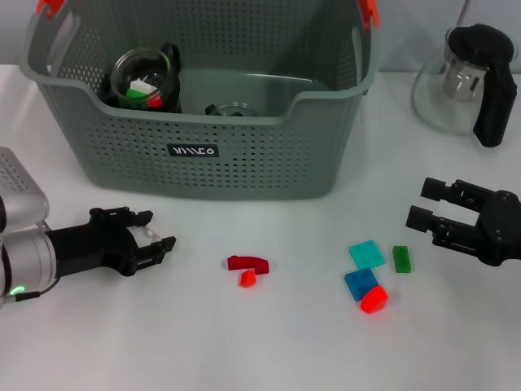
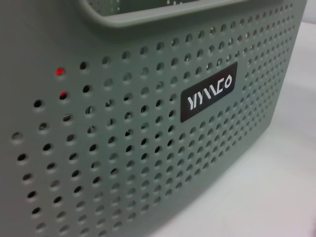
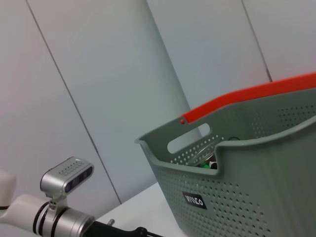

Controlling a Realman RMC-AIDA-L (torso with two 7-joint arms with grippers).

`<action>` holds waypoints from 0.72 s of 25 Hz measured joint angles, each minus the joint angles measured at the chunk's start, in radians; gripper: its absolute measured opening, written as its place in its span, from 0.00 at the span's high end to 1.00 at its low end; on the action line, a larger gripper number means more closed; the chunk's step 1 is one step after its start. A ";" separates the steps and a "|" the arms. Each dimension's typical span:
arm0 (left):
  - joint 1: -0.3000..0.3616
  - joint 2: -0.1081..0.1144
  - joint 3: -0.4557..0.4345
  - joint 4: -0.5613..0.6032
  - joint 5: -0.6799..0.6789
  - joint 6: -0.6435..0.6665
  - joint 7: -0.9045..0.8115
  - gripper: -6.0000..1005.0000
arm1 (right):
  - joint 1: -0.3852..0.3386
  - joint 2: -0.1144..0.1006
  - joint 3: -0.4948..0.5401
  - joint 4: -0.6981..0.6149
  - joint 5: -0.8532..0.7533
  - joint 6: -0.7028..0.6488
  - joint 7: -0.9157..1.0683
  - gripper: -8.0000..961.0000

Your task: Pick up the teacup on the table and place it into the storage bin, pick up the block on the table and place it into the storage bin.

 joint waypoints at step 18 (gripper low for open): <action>0.016 0.037 -0.077 0.107 -0.009 0.370 -0.040 0.58 | 0.003 0.000 0.000 -0.004 0.000 0.000 0.000 0.21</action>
